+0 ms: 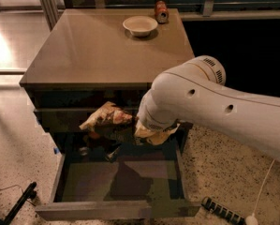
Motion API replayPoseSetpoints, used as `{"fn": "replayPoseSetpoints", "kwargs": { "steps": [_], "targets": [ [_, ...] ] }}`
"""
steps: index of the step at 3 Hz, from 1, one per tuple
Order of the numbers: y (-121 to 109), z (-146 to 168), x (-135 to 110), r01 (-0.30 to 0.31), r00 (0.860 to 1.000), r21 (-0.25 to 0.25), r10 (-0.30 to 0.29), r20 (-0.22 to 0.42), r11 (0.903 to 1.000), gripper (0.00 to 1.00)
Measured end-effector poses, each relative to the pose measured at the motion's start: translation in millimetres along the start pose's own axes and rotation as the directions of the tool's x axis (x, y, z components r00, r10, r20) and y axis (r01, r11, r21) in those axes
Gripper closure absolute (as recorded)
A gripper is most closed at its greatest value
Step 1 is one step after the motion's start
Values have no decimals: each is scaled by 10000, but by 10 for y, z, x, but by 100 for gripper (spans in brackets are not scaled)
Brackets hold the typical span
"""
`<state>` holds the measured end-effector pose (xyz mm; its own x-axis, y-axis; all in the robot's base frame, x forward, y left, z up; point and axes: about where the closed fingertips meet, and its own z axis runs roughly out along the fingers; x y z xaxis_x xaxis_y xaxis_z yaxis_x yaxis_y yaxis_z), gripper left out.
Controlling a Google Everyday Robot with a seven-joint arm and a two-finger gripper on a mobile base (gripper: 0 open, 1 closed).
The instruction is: Place brown chip bag into middle drawer
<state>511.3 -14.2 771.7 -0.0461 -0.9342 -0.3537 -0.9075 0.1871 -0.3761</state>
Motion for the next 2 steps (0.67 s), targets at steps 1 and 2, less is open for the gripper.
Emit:
{"fn": "replayPoseSetpoints", "kwargs": {
  "steps": [1, 2],
  "targets": [
    [-60, 354, 48, -89, 10000, -376, 89, 8, 9993, 100],
    [-60, 354, 48, -89, 10000, -376, 90, 8, 9993, 100]
  ]
}}
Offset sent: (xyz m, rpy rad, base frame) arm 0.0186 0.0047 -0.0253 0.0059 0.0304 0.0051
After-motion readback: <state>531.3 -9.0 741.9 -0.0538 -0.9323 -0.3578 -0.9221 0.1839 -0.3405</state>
